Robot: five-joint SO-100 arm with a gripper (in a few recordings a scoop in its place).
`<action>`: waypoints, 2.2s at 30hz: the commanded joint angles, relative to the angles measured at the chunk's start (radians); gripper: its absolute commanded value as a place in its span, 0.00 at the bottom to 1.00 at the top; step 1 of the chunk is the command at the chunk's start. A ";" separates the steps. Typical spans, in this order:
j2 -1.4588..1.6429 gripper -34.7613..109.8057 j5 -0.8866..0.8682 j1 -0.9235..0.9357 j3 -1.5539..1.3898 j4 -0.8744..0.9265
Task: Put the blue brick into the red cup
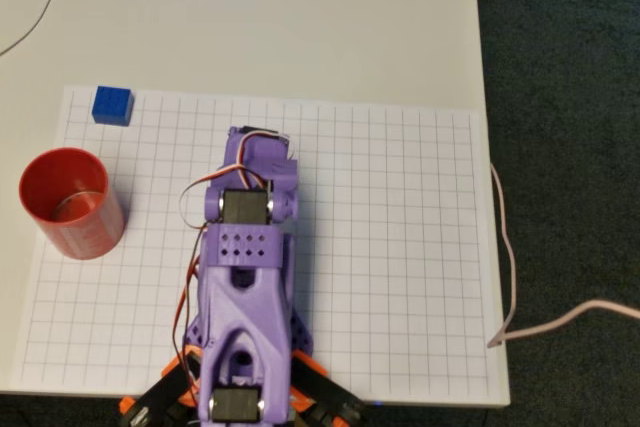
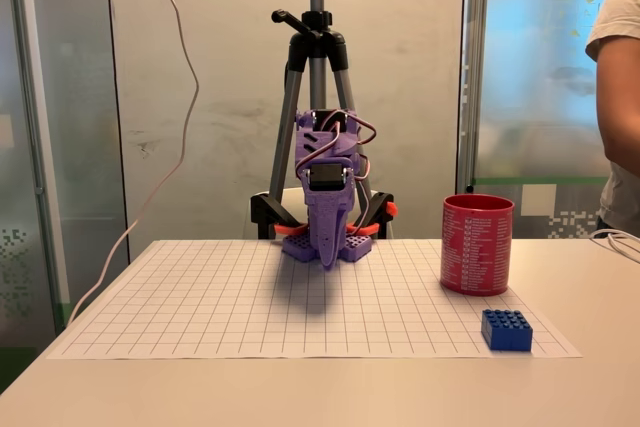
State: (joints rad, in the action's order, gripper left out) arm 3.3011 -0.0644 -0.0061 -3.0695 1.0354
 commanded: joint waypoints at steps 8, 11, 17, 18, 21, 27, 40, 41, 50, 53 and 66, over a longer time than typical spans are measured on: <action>0.002 0.24 0.009 -0.032 0.002 -0.009; 0.002 0.24 0.009 -0.034 0.002 -0.009; 0.000 0.24 -0.012 -0.014 0.002 -0.009; 0.000 0.24 -0.020 -0.008 0.002 -0.005; 0.000 0.24 -0.017 0.017 0.008 0.011; -0.003 0.24 0.008 0.106 0.233 0.130; -0.813 0.24 0.074 0.178 1.215 0.439; -0.879 0.24 0.089 0.147 1.299 0.476; -1.424 0.24 0.183 -0.081 1.805 0.675; -1.546 0.24 0.189 -0.141 1.876 0.680; -1.833 0.24 0.126 -0.560 1.948 0.614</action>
State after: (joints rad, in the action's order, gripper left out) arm 1.4496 0.0660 -0.4755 -1.1858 1.6705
